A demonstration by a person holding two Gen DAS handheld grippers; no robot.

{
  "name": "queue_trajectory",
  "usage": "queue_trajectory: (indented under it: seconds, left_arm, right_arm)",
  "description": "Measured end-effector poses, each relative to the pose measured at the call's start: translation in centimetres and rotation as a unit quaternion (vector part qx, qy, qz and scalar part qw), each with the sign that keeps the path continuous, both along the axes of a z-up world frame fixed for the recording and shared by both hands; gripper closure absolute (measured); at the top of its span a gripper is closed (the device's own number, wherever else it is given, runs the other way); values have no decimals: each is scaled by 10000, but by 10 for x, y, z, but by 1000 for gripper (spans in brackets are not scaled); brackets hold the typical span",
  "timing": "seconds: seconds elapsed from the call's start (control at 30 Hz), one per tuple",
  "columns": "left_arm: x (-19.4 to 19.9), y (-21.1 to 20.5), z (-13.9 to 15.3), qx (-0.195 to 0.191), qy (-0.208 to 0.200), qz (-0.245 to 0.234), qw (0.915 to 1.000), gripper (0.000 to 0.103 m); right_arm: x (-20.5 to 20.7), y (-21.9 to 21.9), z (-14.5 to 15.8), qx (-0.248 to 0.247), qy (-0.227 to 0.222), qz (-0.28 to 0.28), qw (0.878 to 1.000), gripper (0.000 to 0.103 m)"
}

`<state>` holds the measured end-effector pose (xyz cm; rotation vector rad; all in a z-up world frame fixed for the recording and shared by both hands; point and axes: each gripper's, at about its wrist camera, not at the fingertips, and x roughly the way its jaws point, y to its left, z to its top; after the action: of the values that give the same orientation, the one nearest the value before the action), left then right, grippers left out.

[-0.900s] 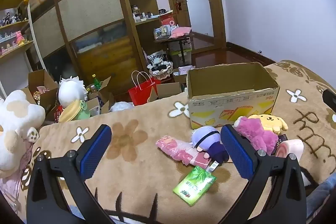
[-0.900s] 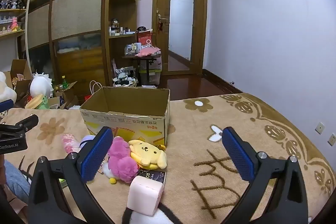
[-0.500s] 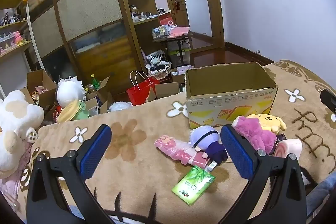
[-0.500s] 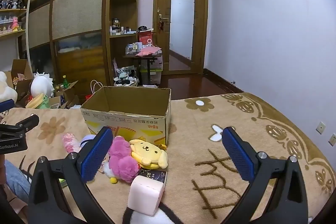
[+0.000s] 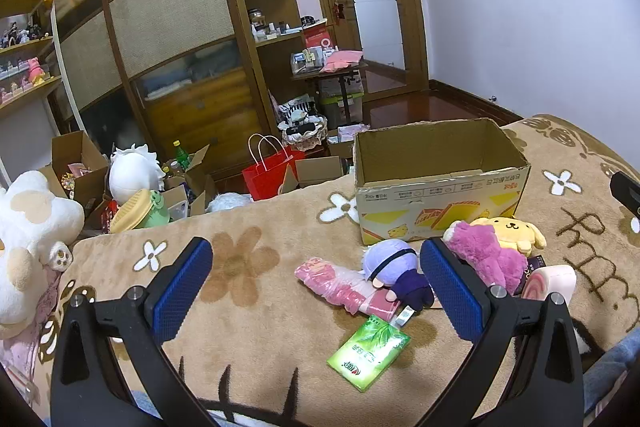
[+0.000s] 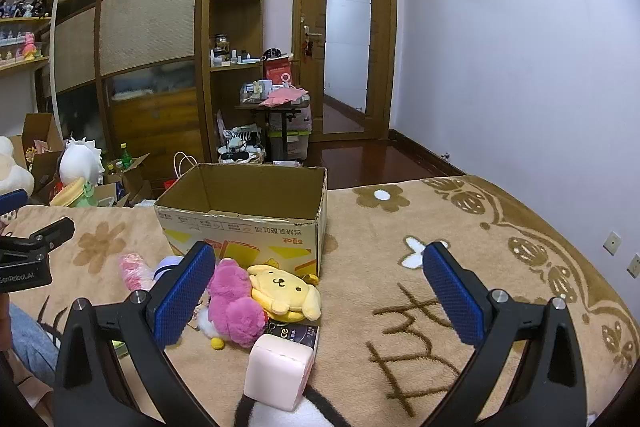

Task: Organize soft objects

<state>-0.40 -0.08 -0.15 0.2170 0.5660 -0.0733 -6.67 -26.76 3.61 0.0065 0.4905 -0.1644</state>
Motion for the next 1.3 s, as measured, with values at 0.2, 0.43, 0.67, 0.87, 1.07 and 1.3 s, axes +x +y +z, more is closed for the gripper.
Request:
queue_trajectory:
  seconds: [0.2,0.43,0.67,0.87,1.07,1.3]
  left_arm:
    - [0,0,0,1,2,6,10000,0]
    - [0,0,0,5,3,7,10000,0]
    - [0,0,0,4,3,13,10000,0]
    - [1,-1,-2,20,7,18,10000,0]
    - [2,-1,-2,18,-1,39,10000,0]
    - [4,1,0,16,-4,42,10000,0]
  right_arm:
    - [-1,1,0,1,4,-2,10000,0]
    - [0,1,0,4,3,3,10000,0]
    - [0,1,0,1,0,2,10000,0]
    - [0,3,-2,-4,4,22,10000,0]
    - [-1,5,-1,-9,11,11,10000,0]
    - [-2,6,-1,-13,-22,20,10000,0]
